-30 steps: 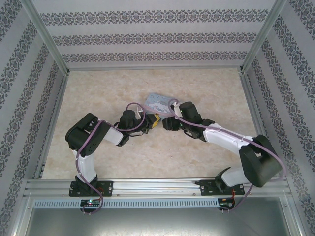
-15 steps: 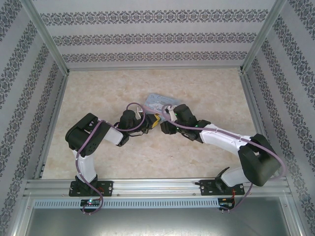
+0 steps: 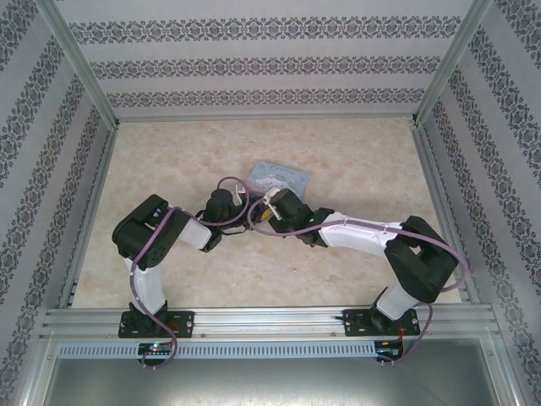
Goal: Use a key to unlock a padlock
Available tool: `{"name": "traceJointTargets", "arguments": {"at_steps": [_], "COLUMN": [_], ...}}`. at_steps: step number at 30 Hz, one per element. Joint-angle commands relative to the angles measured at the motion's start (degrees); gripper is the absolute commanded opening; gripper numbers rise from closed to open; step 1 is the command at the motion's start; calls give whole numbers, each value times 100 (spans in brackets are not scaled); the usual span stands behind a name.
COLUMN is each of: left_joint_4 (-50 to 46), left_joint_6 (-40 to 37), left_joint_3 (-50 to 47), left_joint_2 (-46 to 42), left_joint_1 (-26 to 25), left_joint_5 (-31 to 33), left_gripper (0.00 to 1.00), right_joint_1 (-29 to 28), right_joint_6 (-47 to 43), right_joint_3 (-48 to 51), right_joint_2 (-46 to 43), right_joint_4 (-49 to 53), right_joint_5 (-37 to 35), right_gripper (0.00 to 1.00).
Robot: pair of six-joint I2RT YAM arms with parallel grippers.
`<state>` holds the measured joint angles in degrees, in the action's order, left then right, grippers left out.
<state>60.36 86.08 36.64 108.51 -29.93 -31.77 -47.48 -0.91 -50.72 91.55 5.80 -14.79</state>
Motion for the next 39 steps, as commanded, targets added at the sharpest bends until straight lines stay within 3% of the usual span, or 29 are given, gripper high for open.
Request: {"name": "traceJointTargets", "arguments": {"at_steps": [1, 18, 24, 28, 34, 37, 39], "left_joint_4": [81, 142, 151, 161, 203, 213, 213], "left_joint_6": [-83, -80, -85, -98, -125, -138, -159], "left_joint_3": [106, 5, -25, -40, -95, -129, -131], "left_joint_2": [-155, -163, -181, -157, -102, -68, -27], "left_joint_1": [-34, -35, -38, -38, -31, -30, -32], "left_joint_5": [-138, -137, -138, -137, -129, -91, -70], "left_gripper": [0, 0, 0, 0, 0, 0, 0], "right_joint_1": [-77, -77, -68, -4, 433, 548, 695], "right_joint_6": [-453, -674, -599, -330, 562, 900, 1239], "right_joint_3": [-213, -795, -890, -904, -817, -658, -442], "right_joint_2": [170, 719, 834, 710, 369, 121, -134], "right_joint_4": [38, -17, 18, 43, -32, -95, -166], "right_joint_5": [-618, -736, -613, -132, 1465, 1845, 2094], "right_gripper": [42, 27, 10, 0, 0, 32, 41]}}
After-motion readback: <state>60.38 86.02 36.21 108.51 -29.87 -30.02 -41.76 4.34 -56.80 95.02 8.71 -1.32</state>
